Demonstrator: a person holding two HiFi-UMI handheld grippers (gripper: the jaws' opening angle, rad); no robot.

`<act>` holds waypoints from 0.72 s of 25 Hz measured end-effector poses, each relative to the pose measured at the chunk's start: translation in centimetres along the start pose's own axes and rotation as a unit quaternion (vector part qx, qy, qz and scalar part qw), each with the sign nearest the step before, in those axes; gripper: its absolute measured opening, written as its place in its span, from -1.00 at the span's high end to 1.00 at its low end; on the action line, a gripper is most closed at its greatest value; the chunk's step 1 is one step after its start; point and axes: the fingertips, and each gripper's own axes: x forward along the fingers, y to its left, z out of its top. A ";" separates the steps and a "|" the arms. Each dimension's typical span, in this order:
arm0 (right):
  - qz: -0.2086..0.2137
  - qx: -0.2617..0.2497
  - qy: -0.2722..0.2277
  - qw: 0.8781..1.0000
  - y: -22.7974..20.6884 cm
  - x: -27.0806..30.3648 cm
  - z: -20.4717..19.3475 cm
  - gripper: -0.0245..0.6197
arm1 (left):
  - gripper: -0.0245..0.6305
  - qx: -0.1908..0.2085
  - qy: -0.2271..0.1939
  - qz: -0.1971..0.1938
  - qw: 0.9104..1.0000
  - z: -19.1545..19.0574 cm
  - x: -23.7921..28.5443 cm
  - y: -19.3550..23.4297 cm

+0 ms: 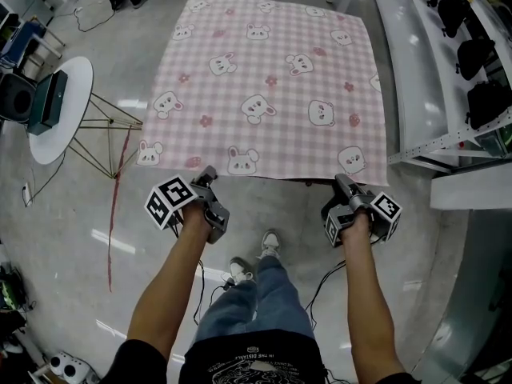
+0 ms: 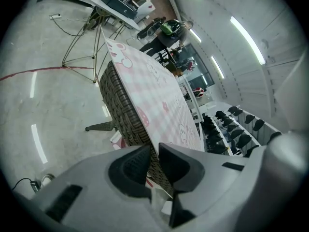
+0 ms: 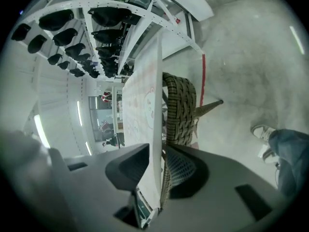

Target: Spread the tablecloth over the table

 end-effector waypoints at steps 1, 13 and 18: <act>0.001 0.003 0.000 1.000 0.0 0.0 0.1 0.59 | 0.78 0.001 0.000 0.000 1.000 0.0 0.0 -0.1; -0.009 0.017 0.004 1.000 -0.3 0.0 0.3 0.68 | 0.81 0.000 0.000 -0.002 1.000 0.0 0.1 -0.1; -0.002 0.026 0.006 1.000 0.3 0.5 0.6 0.80 | 0.83 -0.002 -0.003 -0.001 1.000 0.0 0.1 -0.1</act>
